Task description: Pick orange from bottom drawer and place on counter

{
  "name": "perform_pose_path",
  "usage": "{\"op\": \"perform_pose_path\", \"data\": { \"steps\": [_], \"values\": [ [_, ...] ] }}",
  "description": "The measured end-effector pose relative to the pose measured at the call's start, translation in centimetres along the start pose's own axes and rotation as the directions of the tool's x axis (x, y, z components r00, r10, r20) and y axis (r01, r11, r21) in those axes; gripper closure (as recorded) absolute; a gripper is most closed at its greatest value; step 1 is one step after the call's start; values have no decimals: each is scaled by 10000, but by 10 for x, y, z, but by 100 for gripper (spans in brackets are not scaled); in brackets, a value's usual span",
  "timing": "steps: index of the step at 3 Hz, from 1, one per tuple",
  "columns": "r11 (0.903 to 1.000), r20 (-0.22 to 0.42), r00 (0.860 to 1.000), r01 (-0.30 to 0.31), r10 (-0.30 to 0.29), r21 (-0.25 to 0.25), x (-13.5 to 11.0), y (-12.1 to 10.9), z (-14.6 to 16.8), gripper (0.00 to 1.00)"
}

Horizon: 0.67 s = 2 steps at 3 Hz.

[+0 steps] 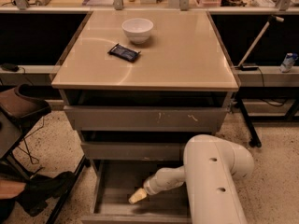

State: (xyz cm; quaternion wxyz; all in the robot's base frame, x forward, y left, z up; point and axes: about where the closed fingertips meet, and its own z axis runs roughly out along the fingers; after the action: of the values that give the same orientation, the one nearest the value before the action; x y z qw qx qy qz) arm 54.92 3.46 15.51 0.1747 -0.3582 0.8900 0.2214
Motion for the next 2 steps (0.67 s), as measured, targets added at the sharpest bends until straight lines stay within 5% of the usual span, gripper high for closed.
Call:
{"op": "perform_pose_path", "data": {
  "steps": [1,2],
  "values": [
    [10000,36,10000,-25,25,26,-4,-3,2,0],
    [10000,35,10000,-25,25,26,-4,-3,2,14]
  ]
}}
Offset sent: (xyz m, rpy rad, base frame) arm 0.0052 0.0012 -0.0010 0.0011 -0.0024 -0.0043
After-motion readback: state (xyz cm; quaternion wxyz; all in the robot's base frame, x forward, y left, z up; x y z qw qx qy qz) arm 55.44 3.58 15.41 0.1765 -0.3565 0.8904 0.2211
